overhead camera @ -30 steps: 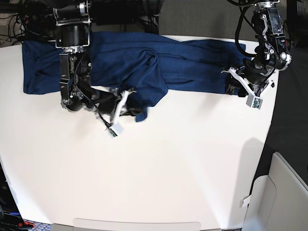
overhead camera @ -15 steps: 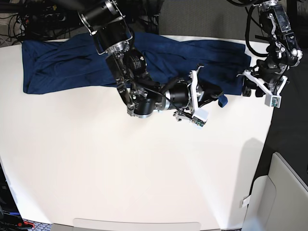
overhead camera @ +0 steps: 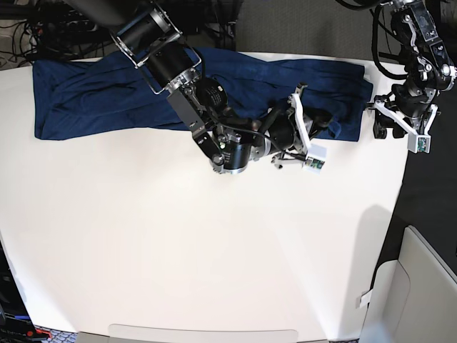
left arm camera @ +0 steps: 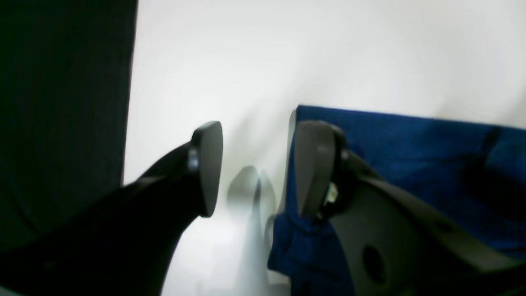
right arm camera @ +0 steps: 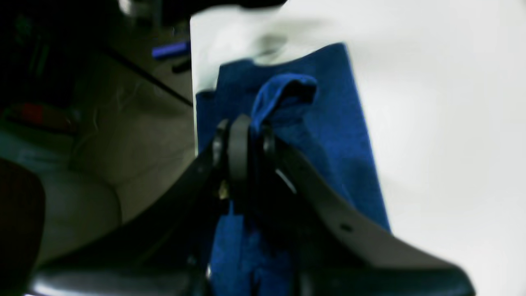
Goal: Fold the T-shirt properly
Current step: 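Release the sleeve and withdraw the right gripper toward the collar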
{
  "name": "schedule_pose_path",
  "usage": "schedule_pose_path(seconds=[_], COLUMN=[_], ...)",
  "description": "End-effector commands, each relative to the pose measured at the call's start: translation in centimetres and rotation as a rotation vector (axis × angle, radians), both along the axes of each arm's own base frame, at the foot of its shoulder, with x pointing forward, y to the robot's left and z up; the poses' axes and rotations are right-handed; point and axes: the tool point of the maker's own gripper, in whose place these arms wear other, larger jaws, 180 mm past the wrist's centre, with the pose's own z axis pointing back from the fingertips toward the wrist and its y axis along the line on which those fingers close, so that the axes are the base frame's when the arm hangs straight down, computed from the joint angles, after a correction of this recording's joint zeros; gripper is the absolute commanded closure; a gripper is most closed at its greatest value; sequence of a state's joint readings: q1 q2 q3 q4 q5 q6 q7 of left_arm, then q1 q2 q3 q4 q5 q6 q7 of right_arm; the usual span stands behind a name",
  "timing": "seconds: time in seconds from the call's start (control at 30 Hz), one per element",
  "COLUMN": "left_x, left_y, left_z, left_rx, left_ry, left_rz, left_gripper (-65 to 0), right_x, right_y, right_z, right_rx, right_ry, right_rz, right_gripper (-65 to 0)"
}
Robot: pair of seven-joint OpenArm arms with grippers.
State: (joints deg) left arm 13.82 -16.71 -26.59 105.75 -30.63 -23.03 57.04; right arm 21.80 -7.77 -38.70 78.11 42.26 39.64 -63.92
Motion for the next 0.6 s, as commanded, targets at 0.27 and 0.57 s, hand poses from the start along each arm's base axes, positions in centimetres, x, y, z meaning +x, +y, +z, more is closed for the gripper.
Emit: schedule_pose_path(seconds=[0.27, 0.57], left_x=[0.1, -0.6], left_y=[0.2, 0.0], left_z=[0.7, 0.0], left_rx=[0.014, 0.012], left_ry=[-0.020, 0.010], left_rz=[-0.010, -0.017], left_gripper=[-28.3, -28.4], right_x=[-0.4, 7.3], right_y=[2.1, -3.3], right_z=[2.1, 5.6], right_rx=[0.071, 0.176], right_ry=[-0.035, -0.080], right_rz=[0.051, -0.232], right_gripper=[-28.8, -26.9])
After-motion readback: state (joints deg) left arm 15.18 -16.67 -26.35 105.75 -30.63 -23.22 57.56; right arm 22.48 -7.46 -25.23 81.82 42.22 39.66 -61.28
